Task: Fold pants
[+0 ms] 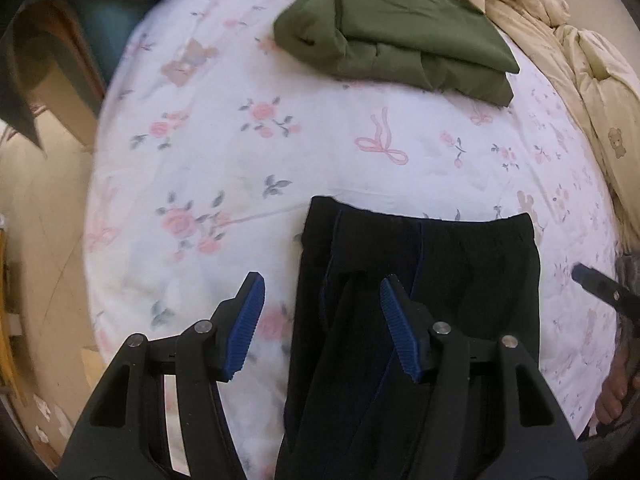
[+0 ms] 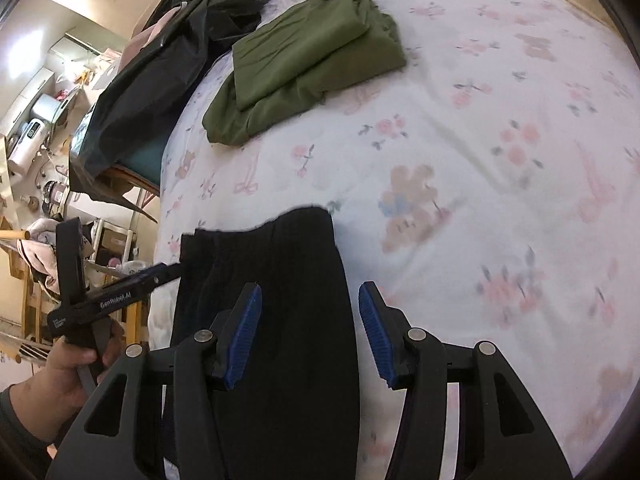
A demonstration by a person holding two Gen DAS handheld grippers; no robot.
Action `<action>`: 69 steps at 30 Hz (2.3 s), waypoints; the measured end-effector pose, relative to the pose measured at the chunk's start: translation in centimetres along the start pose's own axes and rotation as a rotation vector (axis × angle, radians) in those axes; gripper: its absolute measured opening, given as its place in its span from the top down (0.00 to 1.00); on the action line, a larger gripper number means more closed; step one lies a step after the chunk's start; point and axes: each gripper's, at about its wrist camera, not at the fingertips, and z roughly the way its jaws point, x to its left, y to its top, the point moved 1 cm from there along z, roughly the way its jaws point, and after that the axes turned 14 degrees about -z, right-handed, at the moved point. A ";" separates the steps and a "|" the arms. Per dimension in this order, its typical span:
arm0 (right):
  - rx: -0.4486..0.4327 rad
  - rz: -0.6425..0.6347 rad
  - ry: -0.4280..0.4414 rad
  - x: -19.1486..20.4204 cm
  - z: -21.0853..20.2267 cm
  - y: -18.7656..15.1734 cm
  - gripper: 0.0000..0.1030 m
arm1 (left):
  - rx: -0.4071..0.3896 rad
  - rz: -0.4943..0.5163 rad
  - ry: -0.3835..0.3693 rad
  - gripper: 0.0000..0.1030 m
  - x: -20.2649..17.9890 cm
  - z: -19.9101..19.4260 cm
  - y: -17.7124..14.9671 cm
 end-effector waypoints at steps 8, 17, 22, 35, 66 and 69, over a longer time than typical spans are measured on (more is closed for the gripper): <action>0.028 -0.008 0.076 -1.6 4.5 2.1 0.49 | 0.084 0.089 -0.037 0.45 -0.7 3.2 1.2; 0.121 -0.019 0.110 -2.6 7.6 1.8 0.50 | 0.119 0.148 -0.086 0.48 -1.9 5.0 2.8; 0.123 -0.063 0.136 -2.3 8.0 1.7 0.67 | 0.127 0.211 -0.103 0.74 -2.3 4.9 2.7; -0.007 -0.300 -0.037 1.5 4.1 11.3 0.82 | -0.151 0.219 -0.184 0.87 -5.1 -1.0 9.2; -0.057 -0.633 -0.079 9.1 -2.8 -2.0 0.81 | -0.216 0.561 -0.109 0.86 -4.3 -8.2 -4.7; -0.001 -0.658 -0.091 9.9 -2.2 -4.4 0.81 | -0.142 0.608 -0.037 0.86 -4.6 -6.8 -7.6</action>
